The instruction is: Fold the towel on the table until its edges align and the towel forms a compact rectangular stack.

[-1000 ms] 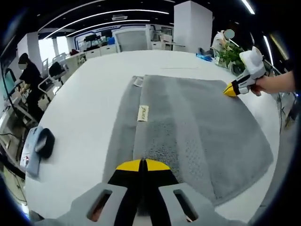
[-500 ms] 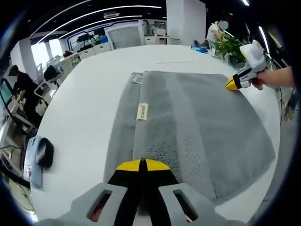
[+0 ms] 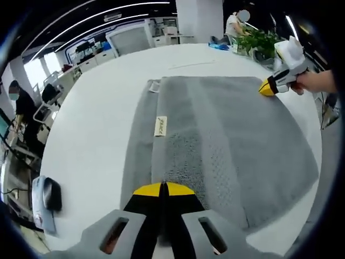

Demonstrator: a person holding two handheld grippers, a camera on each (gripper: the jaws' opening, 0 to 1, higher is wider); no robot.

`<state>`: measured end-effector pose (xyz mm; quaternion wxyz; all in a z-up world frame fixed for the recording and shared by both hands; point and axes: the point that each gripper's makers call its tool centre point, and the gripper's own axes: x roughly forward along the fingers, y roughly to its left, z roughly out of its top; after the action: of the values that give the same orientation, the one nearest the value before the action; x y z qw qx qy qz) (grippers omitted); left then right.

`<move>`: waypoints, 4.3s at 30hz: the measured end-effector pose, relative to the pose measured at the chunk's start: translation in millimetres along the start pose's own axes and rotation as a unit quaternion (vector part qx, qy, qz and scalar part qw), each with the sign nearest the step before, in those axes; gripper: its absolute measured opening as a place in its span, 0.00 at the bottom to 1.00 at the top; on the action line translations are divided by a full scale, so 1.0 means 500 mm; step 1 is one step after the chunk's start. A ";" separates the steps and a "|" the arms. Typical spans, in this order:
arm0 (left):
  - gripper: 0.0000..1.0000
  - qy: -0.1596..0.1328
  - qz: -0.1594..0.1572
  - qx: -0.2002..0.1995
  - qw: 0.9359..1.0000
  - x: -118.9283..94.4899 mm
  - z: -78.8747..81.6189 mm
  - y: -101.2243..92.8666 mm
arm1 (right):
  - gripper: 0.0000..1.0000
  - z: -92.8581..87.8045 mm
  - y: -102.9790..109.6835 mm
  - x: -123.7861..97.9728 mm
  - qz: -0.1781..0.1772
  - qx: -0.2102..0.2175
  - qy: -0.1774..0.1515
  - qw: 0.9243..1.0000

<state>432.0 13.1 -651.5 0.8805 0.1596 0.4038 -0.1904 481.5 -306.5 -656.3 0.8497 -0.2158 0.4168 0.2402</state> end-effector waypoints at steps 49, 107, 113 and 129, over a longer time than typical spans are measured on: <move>0.01 0.019 -0.029 0.065 0.997 0.066 0.064 0.017 | 0.00 -0.085 0.033 -0.057 -0.004 0.084 -0.006 0.996; 0.01 0.023 -0.055 0.137 0.989 0.148 0.175 0.025 | 0.00 -0.149 0.163 -0.125 0.024 0.111 0.001 0.993; 0.01 0.024 -0.053 0.134 0.989 0.149 0.178 0.025 | 0.00 -0.153 0.181 -0.132 0.027 0.120 -0.003 0.992; 0.01 0.029 -0.077 0.151 0.985 0.153 0.183 0.022 | 0.00 -0.158 0.223 -0.142 0.049 0.128 -0.008 0.991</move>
<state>542.7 -32.9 -652.2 0.8169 0.2647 0.4071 -0.3112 330.0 -279.5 -661.4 0.8607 -0.0827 0.4474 0.2284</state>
